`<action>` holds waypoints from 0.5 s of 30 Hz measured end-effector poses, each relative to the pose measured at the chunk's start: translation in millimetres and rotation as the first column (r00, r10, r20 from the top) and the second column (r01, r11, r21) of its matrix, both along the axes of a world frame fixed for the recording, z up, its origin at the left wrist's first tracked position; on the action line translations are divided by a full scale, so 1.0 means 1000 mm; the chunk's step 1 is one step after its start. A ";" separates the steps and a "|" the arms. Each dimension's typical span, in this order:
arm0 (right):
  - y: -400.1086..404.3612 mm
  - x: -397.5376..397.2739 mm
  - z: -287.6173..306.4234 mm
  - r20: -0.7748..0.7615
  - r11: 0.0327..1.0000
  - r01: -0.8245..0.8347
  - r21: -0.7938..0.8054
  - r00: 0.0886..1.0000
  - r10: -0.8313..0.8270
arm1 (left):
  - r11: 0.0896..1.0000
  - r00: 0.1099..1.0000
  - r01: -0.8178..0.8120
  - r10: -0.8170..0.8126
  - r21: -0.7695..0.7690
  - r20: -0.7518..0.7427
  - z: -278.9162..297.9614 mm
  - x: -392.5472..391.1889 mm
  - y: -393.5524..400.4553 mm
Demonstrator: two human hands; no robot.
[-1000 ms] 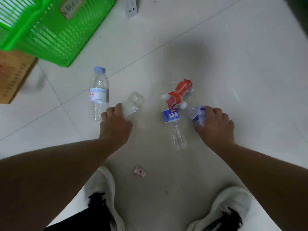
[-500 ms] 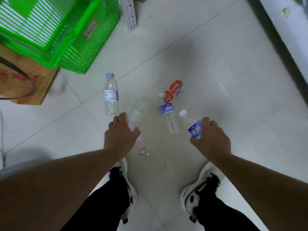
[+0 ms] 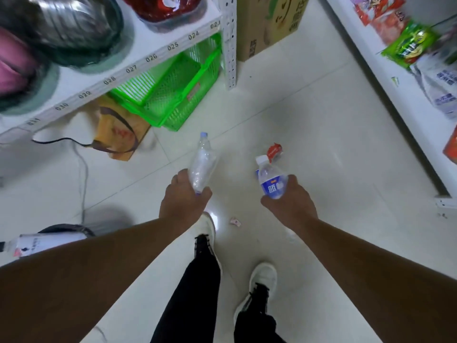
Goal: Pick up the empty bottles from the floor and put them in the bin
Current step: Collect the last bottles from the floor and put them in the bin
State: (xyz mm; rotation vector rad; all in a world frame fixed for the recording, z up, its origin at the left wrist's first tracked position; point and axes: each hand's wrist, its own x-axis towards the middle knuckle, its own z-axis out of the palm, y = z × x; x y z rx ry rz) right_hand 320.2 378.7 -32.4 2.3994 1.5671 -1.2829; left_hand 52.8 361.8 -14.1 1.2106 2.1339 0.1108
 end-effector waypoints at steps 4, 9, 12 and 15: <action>-0.005 -0.002 0.015 -0.033 0.999 -0.037 0.005 0.999 0.037 | 0.996 0.996 -0.083 0.082 0.025 0.038 0.012 -0.006 -0.023; -0.033 -0.007 0.041 -0.154 0.998 -0.020 -0.061 0.988 0.010 | 0.969 0.966 -0.247 0.245 0.009 0.087 0.035 -0.006 -0.072; -0.052 -0.019 0.051 -0.189 0.991 -0.077 -0.110 0.981 0.055 | 0.950 0.942 -0.312 0.313 -0.030 0.124 0.047 -0.010 -0.106; -0.067 -0.041 0.059 -0.202 0.985 -0.112 -0.134 0.976 0.084 | 0.935 0.923 -0.354 0.352 -0.014 0.155 0.056 -0.020 -0.141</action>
